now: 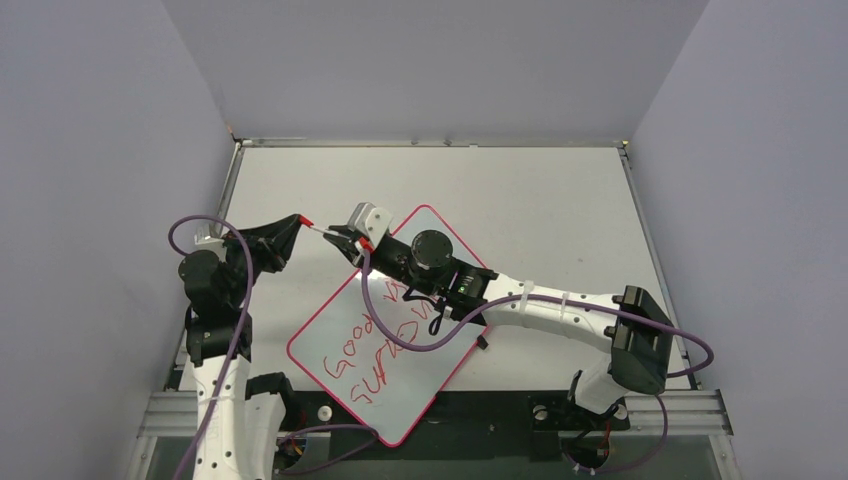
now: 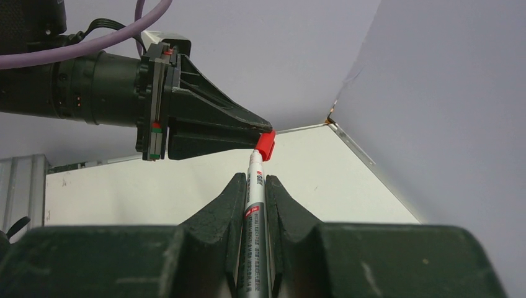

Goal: Write a sentence on the whiteboard
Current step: Insert the pen cap into the whiteboard marker.

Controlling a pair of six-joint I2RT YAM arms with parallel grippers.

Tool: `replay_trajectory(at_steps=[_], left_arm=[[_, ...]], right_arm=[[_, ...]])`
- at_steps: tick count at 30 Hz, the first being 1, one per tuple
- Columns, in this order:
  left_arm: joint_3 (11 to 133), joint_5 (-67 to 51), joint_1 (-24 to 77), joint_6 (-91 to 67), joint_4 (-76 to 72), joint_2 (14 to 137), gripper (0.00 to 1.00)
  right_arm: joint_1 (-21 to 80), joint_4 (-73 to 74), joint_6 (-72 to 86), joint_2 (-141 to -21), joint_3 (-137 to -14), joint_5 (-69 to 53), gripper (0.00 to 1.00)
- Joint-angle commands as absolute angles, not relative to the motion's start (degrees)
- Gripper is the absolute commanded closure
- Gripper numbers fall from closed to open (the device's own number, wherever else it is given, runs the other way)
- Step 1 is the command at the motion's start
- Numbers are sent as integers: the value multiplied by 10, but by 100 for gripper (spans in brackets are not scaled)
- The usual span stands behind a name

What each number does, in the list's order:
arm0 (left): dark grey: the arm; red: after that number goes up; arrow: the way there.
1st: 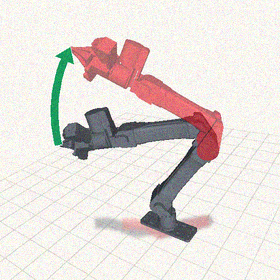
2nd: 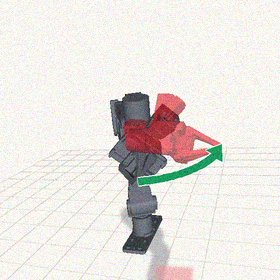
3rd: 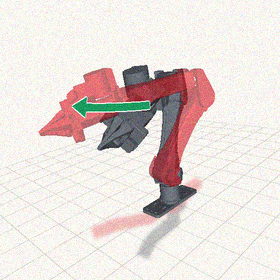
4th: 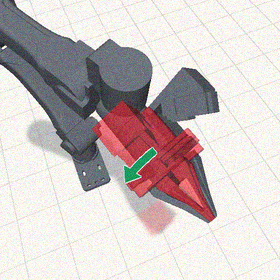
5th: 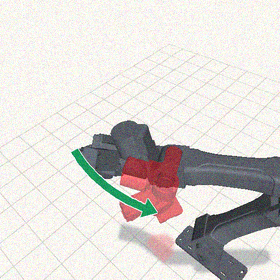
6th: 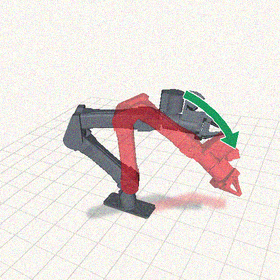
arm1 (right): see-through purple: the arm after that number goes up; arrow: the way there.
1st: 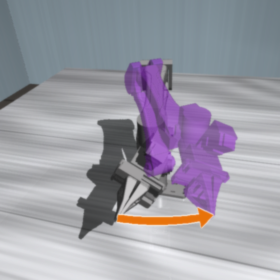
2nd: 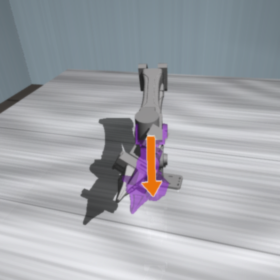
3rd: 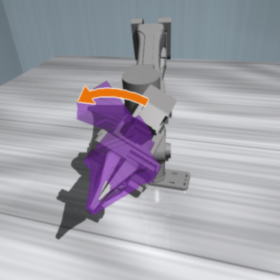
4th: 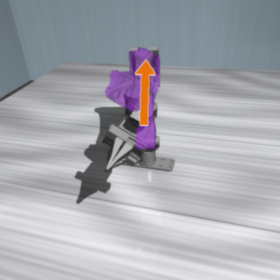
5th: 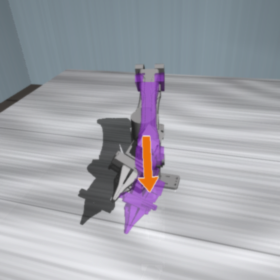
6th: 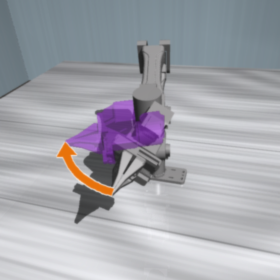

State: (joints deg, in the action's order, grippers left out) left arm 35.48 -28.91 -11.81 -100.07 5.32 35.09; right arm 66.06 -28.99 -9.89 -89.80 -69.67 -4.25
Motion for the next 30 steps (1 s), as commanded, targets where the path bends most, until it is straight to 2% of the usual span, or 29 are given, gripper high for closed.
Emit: replay_trajectory(at_steps=[1,21,30], left_arm=[[377,-294,-123,-1002,47,352,100],[377,-296,-127,-1012,42,347,100],[373,-290,-129,-1016,42,349,100]], right_arm=[[661,-303,-105,-902,-722,-33,100],[662,-289,-99,-926,-748,-27,100],[665,-292,-99,-897,-725,-19,100]])
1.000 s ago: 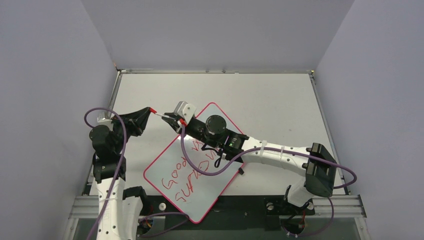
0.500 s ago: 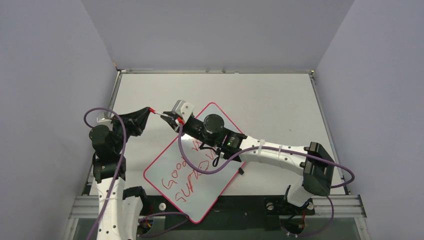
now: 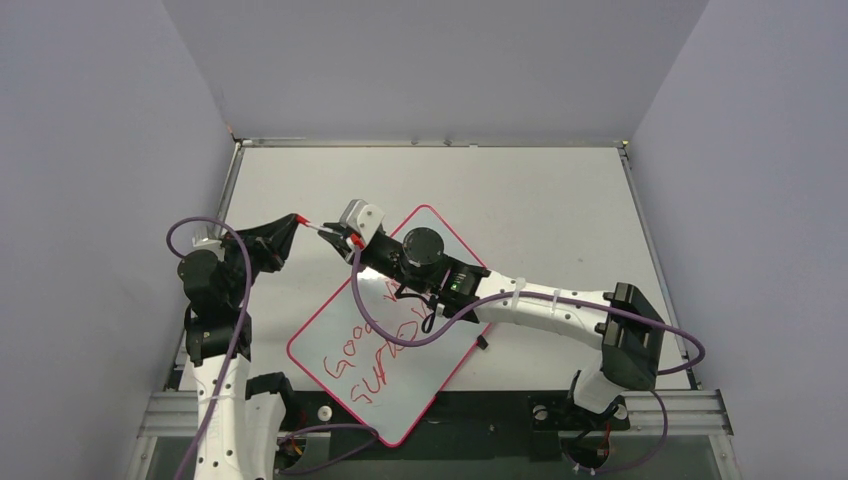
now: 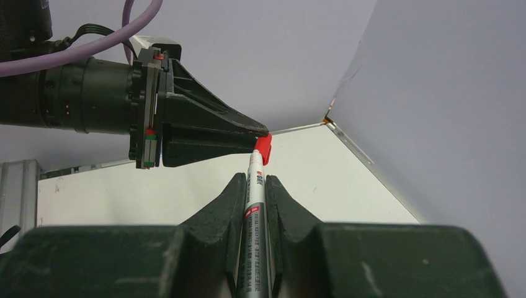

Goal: Write a sentence on the whiteboard
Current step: Insert the pen cap into the whiteboard marker.

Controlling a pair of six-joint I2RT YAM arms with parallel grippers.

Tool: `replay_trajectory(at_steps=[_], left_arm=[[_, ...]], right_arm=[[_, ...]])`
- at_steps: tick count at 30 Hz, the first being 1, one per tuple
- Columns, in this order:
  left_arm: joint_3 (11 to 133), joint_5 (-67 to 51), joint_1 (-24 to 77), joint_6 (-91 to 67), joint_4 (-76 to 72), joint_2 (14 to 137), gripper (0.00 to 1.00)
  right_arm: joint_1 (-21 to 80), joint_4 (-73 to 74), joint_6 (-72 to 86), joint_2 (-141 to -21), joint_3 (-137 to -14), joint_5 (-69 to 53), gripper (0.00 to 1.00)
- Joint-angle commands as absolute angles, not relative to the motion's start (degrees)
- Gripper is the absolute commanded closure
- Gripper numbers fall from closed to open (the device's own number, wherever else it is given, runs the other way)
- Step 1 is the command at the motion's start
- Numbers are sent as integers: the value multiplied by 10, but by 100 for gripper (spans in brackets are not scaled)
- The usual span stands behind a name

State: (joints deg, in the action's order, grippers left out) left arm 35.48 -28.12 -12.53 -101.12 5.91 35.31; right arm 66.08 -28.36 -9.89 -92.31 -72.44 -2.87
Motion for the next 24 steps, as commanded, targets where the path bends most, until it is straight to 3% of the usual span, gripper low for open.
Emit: replay_trajectory(at_steps=[1,24], left_arm=[[372,-291,-129,-1017,40,349,100],[369,-288,-133,-1018,37,351,100]], right_arm=[[665,-292,-100,-894,-724,-18,100],[669,-303,-100,-888,-711,-6,100]])
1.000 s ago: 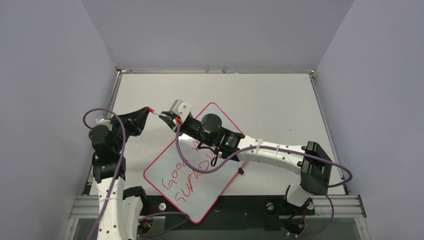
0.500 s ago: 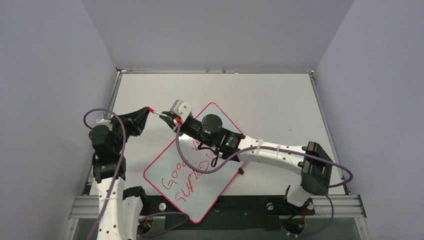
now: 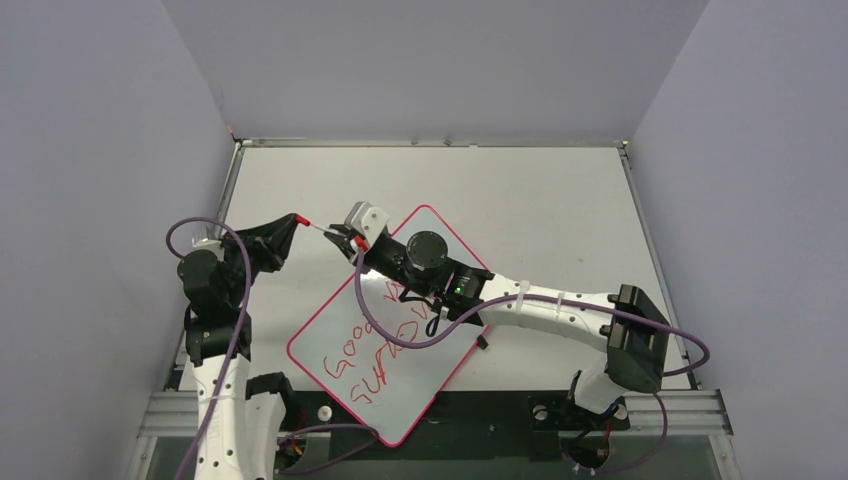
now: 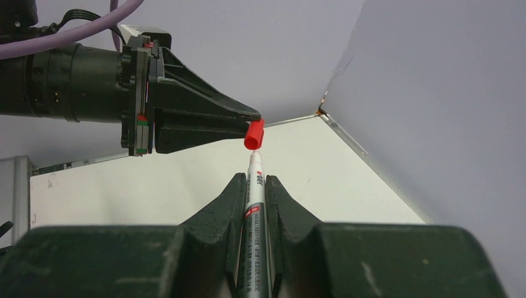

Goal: Write a sentence on the whiteboard
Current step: Insert the pen cap into the whiteboard marker.

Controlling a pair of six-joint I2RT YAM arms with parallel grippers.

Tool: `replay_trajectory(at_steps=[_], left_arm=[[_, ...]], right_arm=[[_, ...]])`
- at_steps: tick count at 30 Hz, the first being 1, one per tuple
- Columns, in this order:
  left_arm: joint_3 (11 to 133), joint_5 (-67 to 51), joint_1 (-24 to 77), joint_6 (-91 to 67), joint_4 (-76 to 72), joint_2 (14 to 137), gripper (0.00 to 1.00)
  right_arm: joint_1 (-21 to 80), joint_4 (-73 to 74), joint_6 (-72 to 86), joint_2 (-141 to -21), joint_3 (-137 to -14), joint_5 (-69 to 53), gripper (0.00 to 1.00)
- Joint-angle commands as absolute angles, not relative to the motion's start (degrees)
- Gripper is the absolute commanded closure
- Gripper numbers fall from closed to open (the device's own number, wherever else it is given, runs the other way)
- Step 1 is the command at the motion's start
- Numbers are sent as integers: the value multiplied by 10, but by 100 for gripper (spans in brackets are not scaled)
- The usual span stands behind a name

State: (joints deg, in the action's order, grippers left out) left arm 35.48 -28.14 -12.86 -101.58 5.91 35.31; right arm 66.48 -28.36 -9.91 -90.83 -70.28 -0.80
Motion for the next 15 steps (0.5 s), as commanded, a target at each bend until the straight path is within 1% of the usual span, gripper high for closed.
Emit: replay_trajectory(at_steps=[1,15], left_arm=[[370,-288,-133,-1018,37,350,100],[367,-292,-133,-1023,29,351,100]], right_arm=[[669,-302,-99,-890,-713,-6,100],[671,-292,-101,-909,-741,-12,100]])
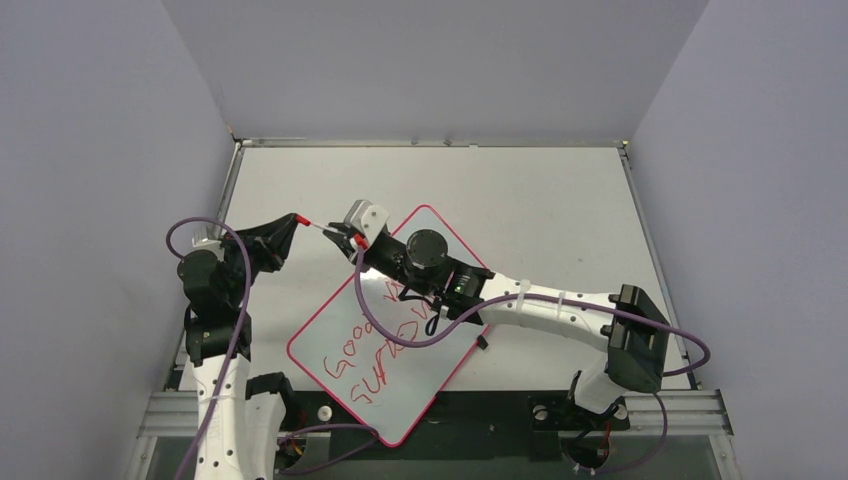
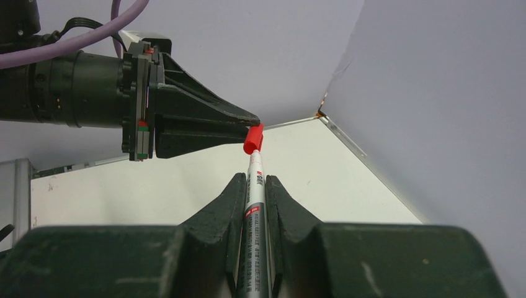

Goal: Write a sentence on the whiteboard
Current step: Insert the pen cap into the whiteboard marker.

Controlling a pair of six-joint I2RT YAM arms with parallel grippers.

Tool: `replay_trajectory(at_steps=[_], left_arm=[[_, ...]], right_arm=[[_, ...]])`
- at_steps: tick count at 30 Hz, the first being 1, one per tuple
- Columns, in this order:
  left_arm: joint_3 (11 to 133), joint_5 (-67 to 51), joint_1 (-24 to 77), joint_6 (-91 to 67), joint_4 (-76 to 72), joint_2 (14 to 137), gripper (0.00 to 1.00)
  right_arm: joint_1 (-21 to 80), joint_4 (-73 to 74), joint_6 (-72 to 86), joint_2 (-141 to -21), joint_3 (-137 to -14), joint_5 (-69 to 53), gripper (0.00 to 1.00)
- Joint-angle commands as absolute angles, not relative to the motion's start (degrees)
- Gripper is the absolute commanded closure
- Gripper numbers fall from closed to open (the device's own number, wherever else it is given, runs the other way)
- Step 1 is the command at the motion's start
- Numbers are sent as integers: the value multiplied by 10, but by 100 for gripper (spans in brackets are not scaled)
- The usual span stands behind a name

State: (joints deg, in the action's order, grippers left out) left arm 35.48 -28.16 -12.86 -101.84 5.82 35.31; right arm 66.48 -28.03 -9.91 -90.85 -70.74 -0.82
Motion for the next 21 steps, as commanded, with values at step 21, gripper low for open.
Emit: replay_trajectory(at_steps=[21], left_arm=[[369,-293,-134,-1026,26,352,100]], right_arm=[[675,-287,-107,-916,-740,-3,100]])
